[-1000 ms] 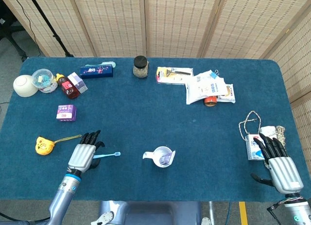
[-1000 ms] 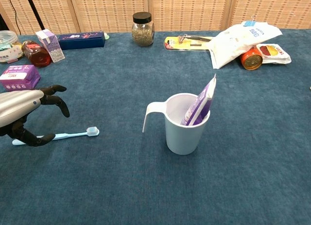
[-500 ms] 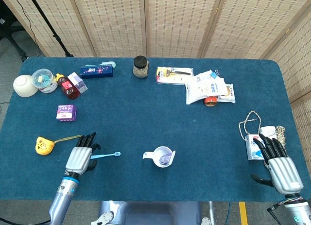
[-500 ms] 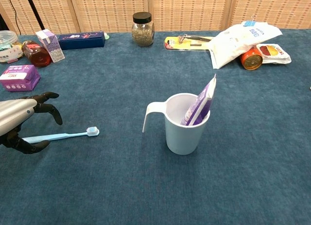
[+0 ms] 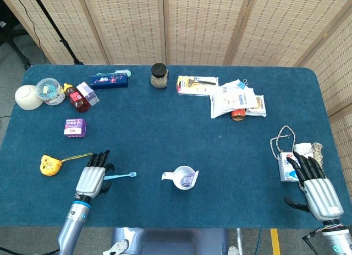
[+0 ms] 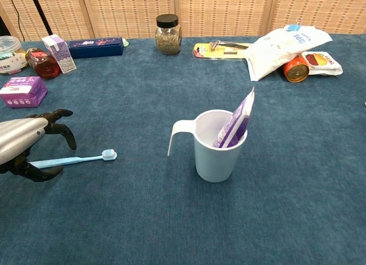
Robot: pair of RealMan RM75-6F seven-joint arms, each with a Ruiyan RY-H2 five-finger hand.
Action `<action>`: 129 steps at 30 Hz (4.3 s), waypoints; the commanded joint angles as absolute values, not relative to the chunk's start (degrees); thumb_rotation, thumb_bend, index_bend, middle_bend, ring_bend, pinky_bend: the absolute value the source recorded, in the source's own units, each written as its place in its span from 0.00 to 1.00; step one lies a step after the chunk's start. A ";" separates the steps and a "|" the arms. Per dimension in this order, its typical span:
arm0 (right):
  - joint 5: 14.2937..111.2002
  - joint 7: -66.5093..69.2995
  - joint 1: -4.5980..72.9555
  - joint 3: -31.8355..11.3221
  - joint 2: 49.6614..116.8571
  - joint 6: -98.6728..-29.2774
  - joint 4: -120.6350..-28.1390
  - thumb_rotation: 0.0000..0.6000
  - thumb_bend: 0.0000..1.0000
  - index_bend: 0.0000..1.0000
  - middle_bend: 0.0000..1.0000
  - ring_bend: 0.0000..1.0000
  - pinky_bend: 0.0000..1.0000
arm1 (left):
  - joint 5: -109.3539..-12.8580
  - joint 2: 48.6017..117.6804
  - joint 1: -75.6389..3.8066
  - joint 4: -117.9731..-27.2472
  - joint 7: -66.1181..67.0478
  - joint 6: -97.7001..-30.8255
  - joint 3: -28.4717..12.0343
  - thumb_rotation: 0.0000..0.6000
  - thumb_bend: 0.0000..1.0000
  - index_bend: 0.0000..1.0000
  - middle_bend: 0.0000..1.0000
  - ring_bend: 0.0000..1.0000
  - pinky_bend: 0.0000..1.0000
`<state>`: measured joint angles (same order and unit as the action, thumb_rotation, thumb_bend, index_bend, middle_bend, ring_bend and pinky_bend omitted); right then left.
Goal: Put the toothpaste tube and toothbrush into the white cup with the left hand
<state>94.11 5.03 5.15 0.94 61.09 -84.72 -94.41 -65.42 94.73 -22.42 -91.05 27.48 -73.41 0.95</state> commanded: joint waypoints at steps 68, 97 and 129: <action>94.10 6.19 5.77 1.39 60.71 -83.33 -94.49 1.00 0.00 0.00 0.00 0.00 0.00 | -67.80 100.35 -19.84 -87.12 31.85 -74.10 -2.36 1.00 0.48 0.55 0.00 0.00 0.00; 93.82 5.22 6.16 1.58 61.06 -82.25 -94.64 1.00 0.00 0.00 0.00 0.00 0.00 | -81.22 89.02 -21.79 -101.34 5.35 -73.05 -6.14 1.00 0.48 0.56 0.00 0.00 0.00; 92.77 3.02 6.50 1.50 61.72 -81.09 -95.18 1.00 0.00 0.00 0.00 0.00 0.00 | -91.69 91.26 -35.36 -98.38 -42.69 -60.79 -6.83 1.00 0.48 0.59 0.00 0.00 0.00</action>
<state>92.79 3.00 6.48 1.52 61.72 -81.11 -95.20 -91.91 90.48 -34.55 -98.92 -41.82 -61.54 -6.59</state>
